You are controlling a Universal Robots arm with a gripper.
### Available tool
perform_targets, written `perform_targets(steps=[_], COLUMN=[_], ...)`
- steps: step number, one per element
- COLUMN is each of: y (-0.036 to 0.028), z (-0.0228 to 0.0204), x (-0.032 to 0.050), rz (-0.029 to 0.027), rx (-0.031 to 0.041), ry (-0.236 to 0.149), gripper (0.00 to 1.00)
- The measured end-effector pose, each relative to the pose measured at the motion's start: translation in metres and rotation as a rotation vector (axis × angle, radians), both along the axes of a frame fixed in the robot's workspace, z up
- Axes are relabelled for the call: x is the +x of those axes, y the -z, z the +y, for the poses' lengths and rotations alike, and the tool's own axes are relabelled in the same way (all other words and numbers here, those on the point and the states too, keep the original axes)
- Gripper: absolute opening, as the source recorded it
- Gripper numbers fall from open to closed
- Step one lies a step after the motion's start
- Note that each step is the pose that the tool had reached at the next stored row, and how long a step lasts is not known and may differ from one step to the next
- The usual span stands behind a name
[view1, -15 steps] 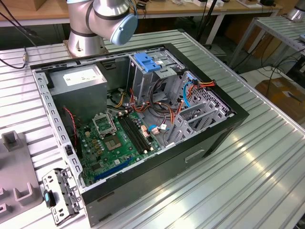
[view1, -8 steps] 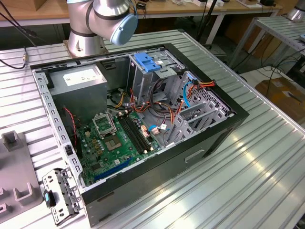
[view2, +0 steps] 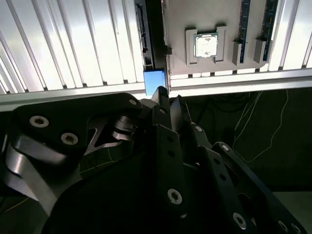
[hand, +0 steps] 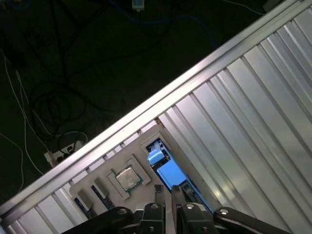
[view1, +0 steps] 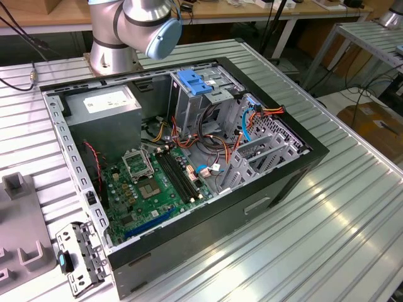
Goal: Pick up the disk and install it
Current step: 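Pick up the disk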
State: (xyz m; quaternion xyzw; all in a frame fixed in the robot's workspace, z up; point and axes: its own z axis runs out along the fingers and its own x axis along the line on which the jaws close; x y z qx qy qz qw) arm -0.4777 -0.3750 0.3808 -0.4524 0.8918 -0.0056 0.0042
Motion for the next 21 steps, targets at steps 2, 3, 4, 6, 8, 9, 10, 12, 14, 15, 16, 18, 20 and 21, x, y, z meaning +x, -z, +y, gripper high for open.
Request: perform_targets(steps=[2,3,4,6,8,9,10,12,14,15,16,18,20,21], y=[0.0000,0.0000,0.0000,0.0000,0.0000,0.0000,0.0000,0.0000,0.0000,0.0000,0.0000,0.0000,0.0002,0.0004], z=[0.0000,0.0000,0.0000,0.0000,0.0000,0.0000,0.0000,0.0000,0.0000,0.0000,0.0000,0.0000,0.0001,0.0000], x=[0.0000,0.0000,0.0000,0.0000,0.0000,0.0000,0.0000,0.0000,0.0000,0.0000,0.0000,0.0000,0.0000,-0.0001], rz=[0.0000,0.0000,0.0000,0.0000,0.0000,0.0000,0.0000,-0.0001,0.0000,0.0000,0.0000,0.0000,0.0000,0.0000], rx=[0.0000,0.0000,0.0000,0.0000,0.0000,0.0000,0.0000,0.0000,0.0000,0.0000,-0.0001,-0.0001,-0.0001,-0.0001], ry=[0.000,0.000,0.000,0.000,0.000,0.000,0.000,0.000,0.000,-0.001,-0.005,-0.042,-0.082,-0.100], gripper=[0.24,0.24,0.24,0.24,0.24,0.24,0.24,0.24,0.24,0.24,0.24,0.24,0.24,0.24])
